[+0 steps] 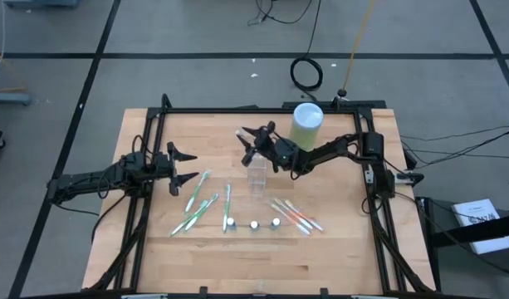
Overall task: Pick & Place toothbrushing station
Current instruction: Put the orange toothbrush into the top portion of the transparent organizer, then put the orange toothbrush with the other orange toothbrush in the transparent organizer
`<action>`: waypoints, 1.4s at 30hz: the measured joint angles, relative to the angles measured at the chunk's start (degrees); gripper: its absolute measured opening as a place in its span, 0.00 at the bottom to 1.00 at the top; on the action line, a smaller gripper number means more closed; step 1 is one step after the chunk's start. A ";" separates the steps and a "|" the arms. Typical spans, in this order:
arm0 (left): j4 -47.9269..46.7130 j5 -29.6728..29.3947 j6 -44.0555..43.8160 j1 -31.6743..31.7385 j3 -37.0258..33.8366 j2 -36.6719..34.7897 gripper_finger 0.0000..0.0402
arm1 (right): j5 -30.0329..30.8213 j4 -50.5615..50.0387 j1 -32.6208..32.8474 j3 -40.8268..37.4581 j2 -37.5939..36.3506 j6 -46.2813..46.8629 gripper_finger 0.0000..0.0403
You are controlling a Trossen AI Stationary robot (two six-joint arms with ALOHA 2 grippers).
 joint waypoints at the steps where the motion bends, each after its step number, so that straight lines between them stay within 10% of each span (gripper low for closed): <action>1: 0.00 0.00 0.00 0.00 0.00 0.00 0.71 | 3.54 -0.87 0.56 0.00 0.00 -1.01 0.38; 6: 0.00 0.00 0.00 -0.01 0.00 0.00 0.71 | 14.64 -3.23 4.20 0.00 0.00 -7.66 0.38; 18: 0.00 0.00 0.00 -0.02 0.00 -0.02 0.71 | 17.78 -13.18 10.20 -0.02 -5.78 -6.05 0.38; 30: 0.00 0.00 0.00 0.00 0.00 -0.02 0.71 | -9.15 -55.42 12.79 0.00 -26.32 12.97 0.38; 42: 0.00 0.00 0.00 0.00 0.00 0.00 0.71 | -3.98 -79.70 22.41 -2.55 -35.12 26.49 0.38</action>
